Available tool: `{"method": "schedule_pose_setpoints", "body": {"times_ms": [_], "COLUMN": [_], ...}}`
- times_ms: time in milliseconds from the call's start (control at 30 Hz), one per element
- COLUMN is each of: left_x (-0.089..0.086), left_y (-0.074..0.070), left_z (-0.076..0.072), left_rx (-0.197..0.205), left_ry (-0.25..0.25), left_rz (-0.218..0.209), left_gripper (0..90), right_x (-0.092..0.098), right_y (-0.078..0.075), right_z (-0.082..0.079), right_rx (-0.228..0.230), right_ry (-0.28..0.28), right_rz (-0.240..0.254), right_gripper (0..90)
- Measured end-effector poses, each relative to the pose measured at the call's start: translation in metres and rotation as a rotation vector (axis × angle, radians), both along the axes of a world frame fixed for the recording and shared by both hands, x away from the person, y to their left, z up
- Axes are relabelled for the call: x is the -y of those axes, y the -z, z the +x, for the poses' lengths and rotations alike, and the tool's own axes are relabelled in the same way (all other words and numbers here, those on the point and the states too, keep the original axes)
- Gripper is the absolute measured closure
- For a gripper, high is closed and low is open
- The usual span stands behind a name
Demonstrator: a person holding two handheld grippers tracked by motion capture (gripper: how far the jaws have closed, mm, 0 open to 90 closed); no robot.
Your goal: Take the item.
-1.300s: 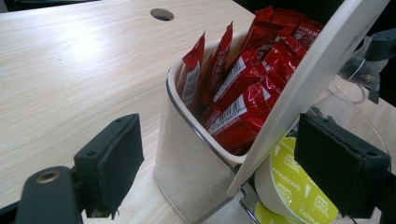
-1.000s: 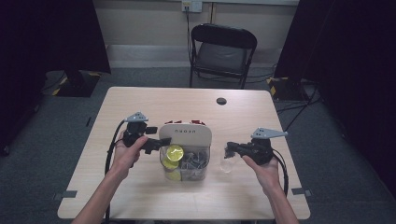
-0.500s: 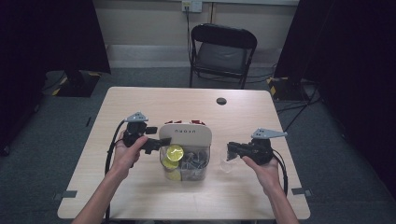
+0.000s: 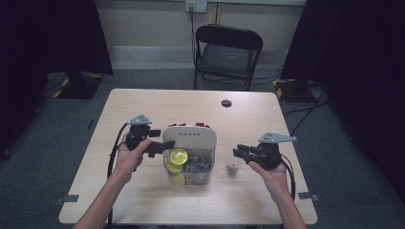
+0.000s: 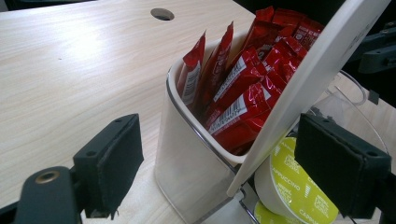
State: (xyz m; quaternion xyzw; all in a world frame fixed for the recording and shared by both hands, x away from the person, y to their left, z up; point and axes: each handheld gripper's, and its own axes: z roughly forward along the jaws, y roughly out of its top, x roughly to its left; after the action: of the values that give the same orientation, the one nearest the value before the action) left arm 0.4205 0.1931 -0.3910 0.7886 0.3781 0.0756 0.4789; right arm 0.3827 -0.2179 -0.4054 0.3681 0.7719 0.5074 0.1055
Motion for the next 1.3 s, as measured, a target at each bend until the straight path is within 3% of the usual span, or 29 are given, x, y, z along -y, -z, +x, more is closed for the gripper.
{"method": "schedule_pose_setpoints", "body": {"times_ms": [500, 833, 1067, 1300], "left_x": [0.000, -0.001, -0.002, -0.004], "left_y": [0.000, -0.002, -0.003, -0.004], "left_z": [0.000, 0.000, -0.001, -0.002], "left_rx": [-0.001, 0.003, 0.003, 0.005], "left_ry": [0.001, -0.002, -0.011, -0.018], "left_rz": [0.000, 0.002, -0.005, -0.007], "left_gripper": [15.2, 15.1, 15.7, 15.8], "right_x": [0.023, 0.036, 0.047, 0.050], "right_y": [0.006, 0.019, 0.039, 0.065], "right_z": [-0.022, -0.036, -0.042, -0.036], "right_rx": [0.001, -0.014, -0.055, -0.110], "right_ry": [0.049, 0.090, 0.137, 0.172], "right_rz": [-0.017, -0.036, -0.087, -0.179], "right_gripper": [62.1, 56.2, 47.8, 37.3]}}
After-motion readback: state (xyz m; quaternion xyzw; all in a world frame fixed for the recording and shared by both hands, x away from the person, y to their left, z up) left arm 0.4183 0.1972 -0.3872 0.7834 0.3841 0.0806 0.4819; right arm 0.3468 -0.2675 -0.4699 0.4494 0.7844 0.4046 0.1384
